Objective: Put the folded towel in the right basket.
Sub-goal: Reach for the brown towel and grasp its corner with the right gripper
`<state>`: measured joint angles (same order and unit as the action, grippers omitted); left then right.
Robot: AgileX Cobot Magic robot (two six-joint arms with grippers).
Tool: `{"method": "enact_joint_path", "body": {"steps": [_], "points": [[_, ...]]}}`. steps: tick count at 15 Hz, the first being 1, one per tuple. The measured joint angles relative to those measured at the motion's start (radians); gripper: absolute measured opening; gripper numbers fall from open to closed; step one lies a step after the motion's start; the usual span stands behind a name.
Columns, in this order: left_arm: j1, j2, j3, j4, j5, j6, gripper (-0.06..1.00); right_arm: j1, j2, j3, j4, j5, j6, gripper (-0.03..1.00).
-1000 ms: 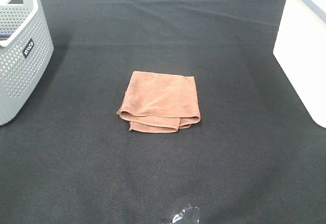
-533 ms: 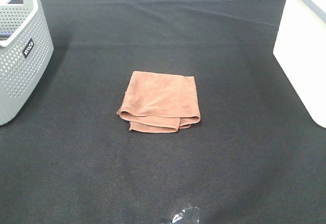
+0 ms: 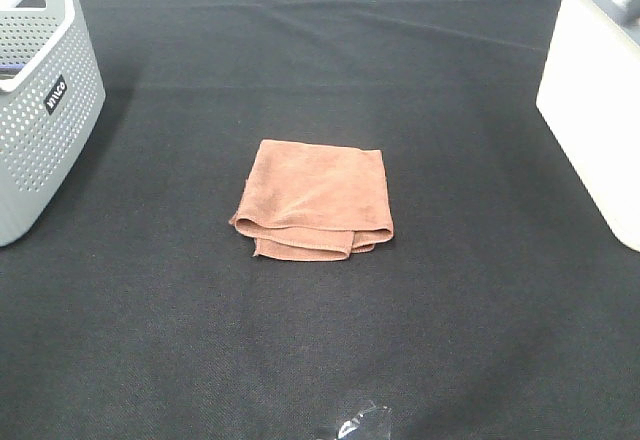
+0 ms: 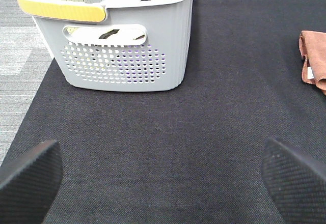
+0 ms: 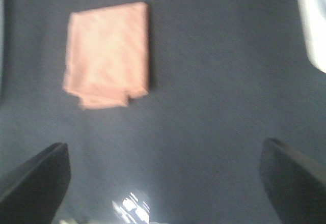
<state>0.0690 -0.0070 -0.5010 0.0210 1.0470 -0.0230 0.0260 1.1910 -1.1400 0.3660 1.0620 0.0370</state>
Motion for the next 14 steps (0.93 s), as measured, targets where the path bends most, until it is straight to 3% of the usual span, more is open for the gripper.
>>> {"method": "enact_joint_path", "body": {"steps": [2, 4, 7, 10, 14], "points": [[0.0, 0.0, 0.0, 0.0, 0.0, 0.0, 0.99, 0.046, 0.071, -0.027, 0.013, -0.051, -0.003, 0.97], [0.0, 0.0, 0.0, 0.0, 0.0, 0.0, 0.99, 0.167, 0.237, -0.095, 0.025, -0.141, -0.004, 0.97], [0.0, 0.0, 0.0, 0.0, 0.0, 0.0, 0.99, 0.282, 0.51, -0.205, 0.07, -0.175, -0.01, 0.97], [0.0, 0.0, 0.0, 0.0, 0.0, 0.0, 0.99, 0.284, 0.667, -0.225, 0.146, -0.264, -0.053, 0.97], [0.0, 0.0, 0.0, 0.0, 0.0, 0.0, 0.99, 0.281, 0.816, -0.255, 0.165, -0.34, -0.065, 0.97]]}}
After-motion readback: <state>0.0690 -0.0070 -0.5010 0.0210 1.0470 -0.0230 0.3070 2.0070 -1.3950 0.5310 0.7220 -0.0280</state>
